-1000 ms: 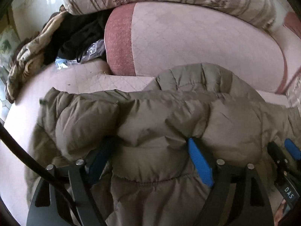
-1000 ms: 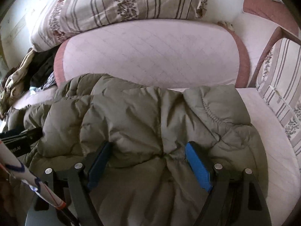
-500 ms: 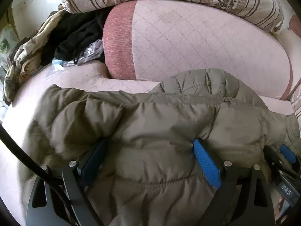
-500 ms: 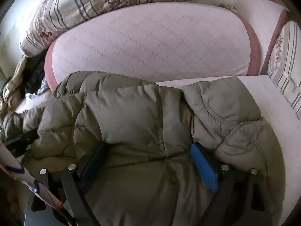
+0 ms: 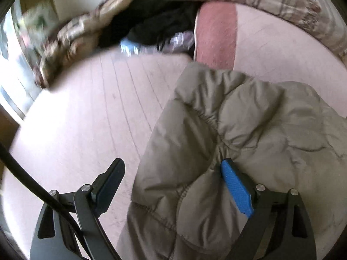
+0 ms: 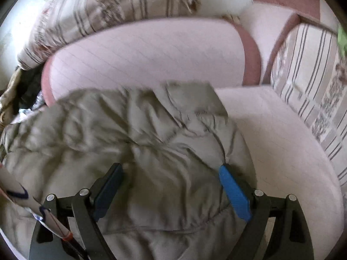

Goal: Fold large clothes

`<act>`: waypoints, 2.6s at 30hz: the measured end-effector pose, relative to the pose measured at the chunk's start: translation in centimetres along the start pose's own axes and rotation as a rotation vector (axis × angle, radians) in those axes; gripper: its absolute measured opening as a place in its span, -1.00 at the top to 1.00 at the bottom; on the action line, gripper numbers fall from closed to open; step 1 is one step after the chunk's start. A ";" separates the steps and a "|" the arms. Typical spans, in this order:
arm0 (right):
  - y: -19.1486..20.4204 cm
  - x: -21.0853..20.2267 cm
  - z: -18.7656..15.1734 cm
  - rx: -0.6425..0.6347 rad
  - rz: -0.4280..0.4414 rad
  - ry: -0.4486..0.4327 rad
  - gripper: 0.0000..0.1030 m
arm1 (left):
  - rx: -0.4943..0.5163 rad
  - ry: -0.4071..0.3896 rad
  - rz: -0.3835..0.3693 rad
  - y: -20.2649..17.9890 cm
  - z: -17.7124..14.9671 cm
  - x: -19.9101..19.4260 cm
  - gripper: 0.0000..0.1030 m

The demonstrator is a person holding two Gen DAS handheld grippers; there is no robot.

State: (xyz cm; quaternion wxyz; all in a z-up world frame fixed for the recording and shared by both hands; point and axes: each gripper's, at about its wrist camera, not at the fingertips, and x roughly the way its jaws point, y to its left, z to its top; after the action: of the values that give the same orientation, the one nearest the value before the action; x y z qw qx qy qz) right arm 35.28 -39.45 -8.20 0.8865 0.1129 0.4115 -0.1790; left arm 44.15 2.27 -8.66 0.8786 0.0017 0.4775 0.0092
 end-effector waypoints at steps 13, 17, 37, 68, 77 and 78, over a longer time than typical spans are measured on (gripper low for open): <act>-1.3 -6.7 -1.6 -0.003 -0.065 -0.040 -0.86 | -0.013 -0.084 -0.032 2.5 -3.2 -10.0 -0.76; -1.7 -12.0 -4.2 -0.082 -0.154 -0.087 -0.86 | -0.024 -0.117 -0.042 3.9 -7.8 -14.8 -0.76; 0.0 -30.0 -13.4 -0.234 -0.260 -0.251 -0.86 | 0.085 -0.217 -0.041 1.8 -21.8 -27.2 -0.76; -8.6 -15.8 -14.1 0.194 0.181 0.068 -0.87 | -0.210 0.025 -0.340 8.6 -15.9 -12.1 -0.75; -10.7 -6.7 -15.5 0.589 0.465 0.124 -0.90 | -0.441 0.094 -0.699 9.7 -13.8 -3.5 -0.77; -10.5 -6.2 -15.4 0.601 0.479 0.125 -0.91 | -0.440 0.094 -0.701 9.6 -13.7 -3.0 -0.82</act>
State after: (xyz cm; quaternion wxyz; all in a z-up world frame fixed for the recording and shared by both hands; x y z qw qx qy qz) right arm 16.66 -42.28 -13.80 0.8038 0.4710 0.3561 -0.0723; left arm 30.90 11.68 -13.44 0.7852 -0.3495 0.4751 -0.1886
